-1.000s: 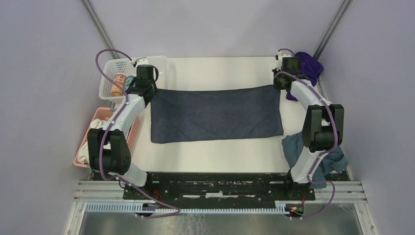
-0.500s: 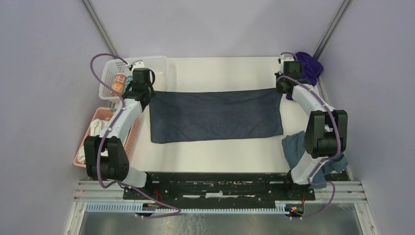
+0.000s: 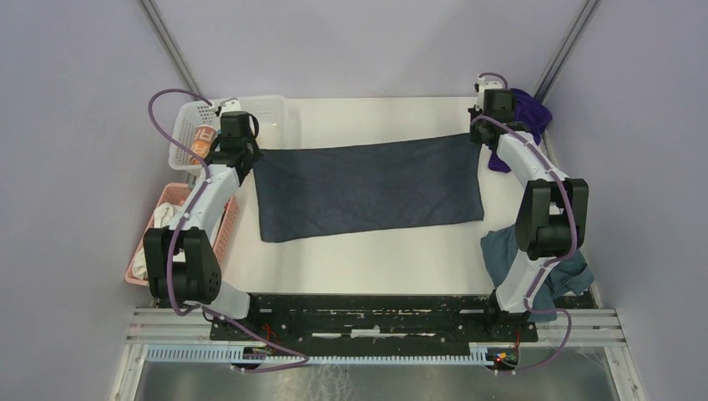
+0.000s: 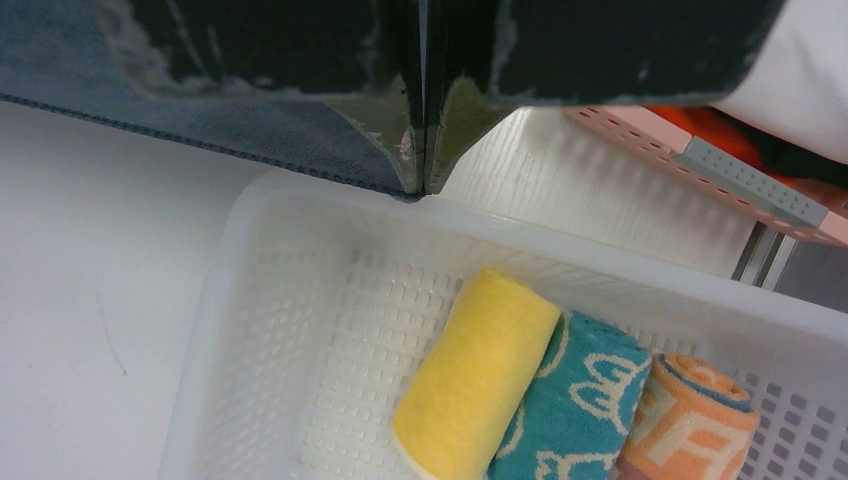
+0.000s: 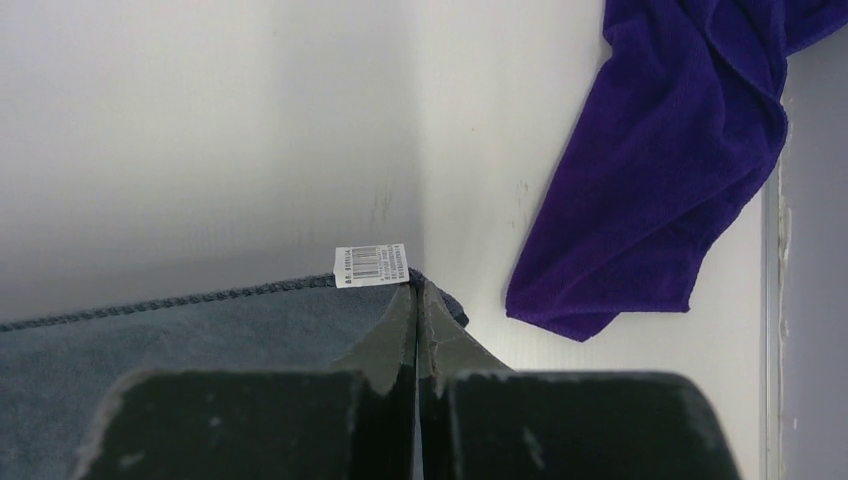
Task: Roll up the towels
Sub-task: Fold the towel at the center of the board.
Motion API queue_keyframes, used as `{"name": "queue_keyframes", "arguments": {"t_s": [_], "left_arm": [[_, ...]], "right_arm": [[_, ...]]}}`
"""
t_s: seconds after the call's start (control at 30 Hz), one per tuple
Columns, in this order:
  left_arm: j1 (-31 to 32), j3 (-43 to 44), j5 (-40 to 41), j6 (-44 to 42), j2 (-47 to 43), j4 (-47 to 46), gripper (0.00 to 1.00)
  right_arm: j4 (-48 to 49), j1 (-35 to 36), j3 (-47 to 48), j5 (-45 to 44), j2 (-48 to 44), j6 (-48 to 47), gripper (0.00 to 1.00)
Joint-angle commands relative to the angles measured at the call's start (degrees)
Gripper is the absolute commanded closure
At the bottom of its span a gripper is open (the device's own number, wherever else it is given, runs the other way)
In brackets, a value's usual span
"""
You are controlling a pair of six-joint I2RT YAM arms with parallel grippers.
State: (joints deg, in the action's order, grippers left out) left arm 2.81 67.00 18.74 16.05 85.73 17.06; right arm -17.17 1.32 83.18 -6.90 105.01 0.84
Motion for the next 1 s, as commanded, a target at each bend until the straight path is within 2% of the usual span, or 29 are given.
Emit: {"name": "queue_keyframes", "arguments": {"t_s": [0.0,0.37,0.73,0.97], "left_arm": [[-1.11,3.32,-1.19,1.49,0.33,-3.98,0.97],[-1.40,1.03,-2.66,0.77,-1.90,-4.59,0.97],[-1.49,-4.49,-2.72,2.58,-7.78,-2.52,0.97],[-1.53,-8.20,-3.53,5.14,-10.79,-1.02,0.97]], "right_arm": [[1.96,-0.47,3.67,0.48,0.53,-1.64,1.00],[2.18,-0.71,1.35,0.03,-1.68,-2.73,1.00],[2.05,-0.84,-7.58,-2.85,-8.56,-1.84,1.00],[0.27,-0.88,-13.64,-4.79,-13.29,2.77,1.00]]}}
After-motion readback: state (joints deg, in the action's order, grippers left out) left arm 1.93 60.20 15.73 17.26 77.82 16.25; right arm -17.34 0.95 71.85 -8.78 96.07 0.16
